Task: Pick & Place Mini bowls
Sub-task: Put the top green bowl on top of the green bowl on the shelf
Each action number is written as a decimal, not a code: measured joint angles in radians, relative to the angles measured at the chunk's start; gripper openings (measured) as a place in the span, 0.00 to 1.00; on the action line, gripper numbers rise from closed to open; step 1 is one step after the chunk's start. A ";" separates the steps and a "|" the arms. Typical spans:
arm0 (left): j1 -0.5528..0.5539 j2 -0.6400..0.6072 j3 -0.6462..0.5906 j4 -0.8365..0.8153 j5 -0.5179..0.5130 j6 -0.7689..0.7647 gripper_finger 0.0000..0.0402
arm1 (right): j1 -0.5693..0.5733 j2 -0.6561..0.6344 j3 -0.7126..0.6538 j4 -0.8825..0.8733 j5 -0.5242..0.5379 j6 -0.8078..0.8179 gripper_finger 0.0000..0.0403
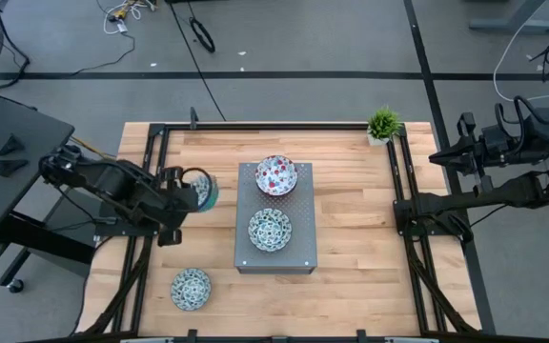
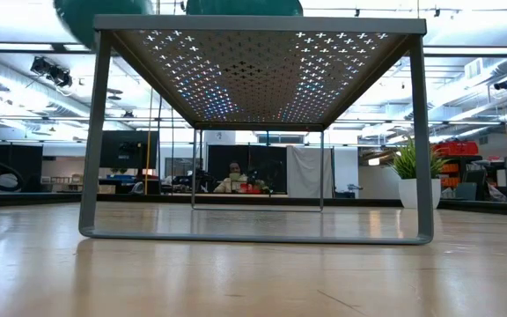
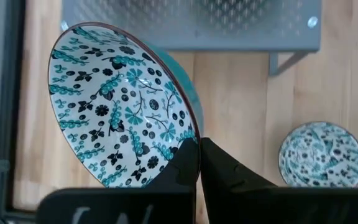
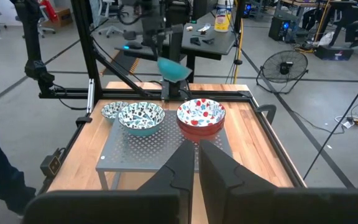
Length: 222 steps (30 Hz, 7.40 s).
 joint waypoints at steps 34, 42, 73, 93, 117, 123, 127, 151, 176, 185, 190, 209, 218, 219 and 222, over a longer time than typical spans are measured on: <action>0.005 0.347 0.496 -0.010 -0.126 0.617 0.01 | 0.000 0.000 0.000 0.000 0.000 0.000 0.07; 0.005 0.411 0.533 0.032 -0.127 0.741 0.01 | 0.000 0.000 0.000 0.000 0.000 0.000 0.07; 0.003 0.558 0.533 0.076 -0.132 0.982 0.01 | 0.000 0.000 0.000 0.000 0.000 0.000 0.07; -0.013 0.577 0.439 0.122 -0.157 0.965 0.01 | 0.000 0.000 0.000 0.000 0.000 0.000 0.07; -0.047 0.595 0.438 0.122 -0.155 0.948 0.01 | 0.000 0.000 0.000 0.000 0.000 0.000 0.07; -0.038 0.597 0.438 0.132 -0.155 0.969 0.01 | 0.000 0.000 0.000 0.000 0.000 0.000 0.07; -0.032 0.606 0.438 0.135 -0.159 0.975 0.01 | 0.000 0.000 0.000 0.000 0.000 0.000 0.07; -0.015 0.628 0.438 0.096 -0.139 0.975 0.02 | 0.000 0.000 0.000 0.000 0.000 0.000 0.07; -0.006 0.628 0.438 0.097 -0.090 0.979 0.15 | 0.000 0.000 0.000 0.000 0.000 0.000 0.07; -0.005 0.628 0.438 0.095 -0.101 0.983 0.31 | 0.000 0.000 0.000 0.000 0.000 0.000 0.07; -0.004 0.620 0.439 0.093 -0.116 0.982 0.36 | 0.000 0.000 0.000 0.000 0.000 0.000 0.07; 0.008 0.482 0.439 0.080 -0.068 0.749 0.37 | 0.000 0.000 0.000 0.000 0.000 0.000 0.07; 0.048 0.467 0.439 0.112 0.033 0.495 0.25 | 0.000 0.000 0.000 0.000 0.000 0.000 0.07; 0.047 0.467 0.439 0.122 0.034 0.486 0.23 | 0.000 0.000 0.000 0.000 0.000 0.000 0.07; 0.047 0.467 0.439 0.157 0.036 0.457 0.17 | 0.000 0.000 0.000 0.000 0.000 0.000 0.07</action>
